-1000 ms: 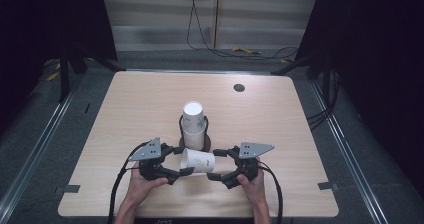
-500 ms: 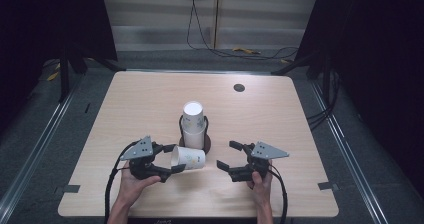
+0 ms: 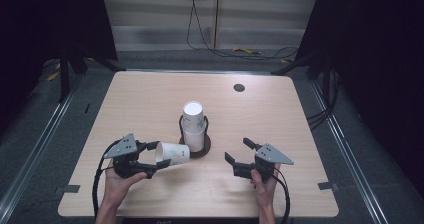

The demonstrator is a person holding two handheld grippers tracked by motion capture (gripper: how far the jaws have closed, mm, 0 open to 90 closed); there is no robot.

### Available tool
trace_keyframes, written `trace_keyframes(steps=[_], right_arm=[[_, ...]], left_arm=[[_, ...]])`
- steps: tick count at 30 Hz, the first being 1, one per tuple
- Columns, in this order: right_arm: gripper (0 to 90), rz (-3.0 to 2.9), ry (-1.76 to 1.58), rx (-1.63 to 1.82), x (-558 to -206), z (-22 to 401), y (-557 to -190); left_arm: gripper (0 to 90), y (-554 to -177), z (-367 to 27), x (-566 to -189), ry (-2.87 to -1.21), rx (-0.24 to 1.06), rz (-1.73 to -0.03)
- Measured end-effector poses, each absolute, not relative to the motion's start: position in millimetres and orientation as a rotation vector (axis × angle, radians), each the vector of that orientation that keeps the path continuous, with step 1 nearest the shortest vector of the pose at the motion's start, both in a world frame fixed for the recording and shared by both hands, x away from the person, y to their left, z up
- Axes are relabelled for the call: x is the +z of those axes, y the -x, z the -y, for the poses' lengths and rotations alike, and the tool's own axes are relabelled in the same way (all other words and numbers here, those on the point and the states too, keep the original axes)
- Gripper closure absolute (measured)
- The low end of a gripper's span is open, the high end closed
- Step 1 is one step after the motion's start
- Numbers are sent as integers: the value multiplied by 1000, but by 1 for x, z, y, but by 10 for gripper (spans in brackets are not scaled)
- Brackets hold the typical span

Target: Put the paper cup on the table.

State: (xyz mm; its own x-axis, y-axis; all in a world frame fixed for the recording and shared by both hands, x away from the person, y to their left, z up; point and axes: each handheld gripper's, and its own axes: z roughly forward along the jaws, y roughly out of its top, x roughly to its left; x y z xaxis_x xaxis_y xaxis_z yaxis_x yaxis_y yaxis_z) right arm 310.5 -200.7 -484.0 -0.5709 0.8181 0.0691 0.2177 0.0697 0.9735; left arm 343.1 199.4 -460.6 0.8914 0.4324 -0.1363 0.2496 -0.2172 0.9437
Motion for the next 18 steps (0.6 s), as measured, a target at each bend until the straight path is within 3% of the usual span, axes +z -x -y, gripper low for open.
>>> trace_keyframes(steps=[18], right_arm=[[125, -1660, -1095, 1425, -501, 202, -304]], left_arm=[[271, -355, -222, -465, -1856, 246, -663]])
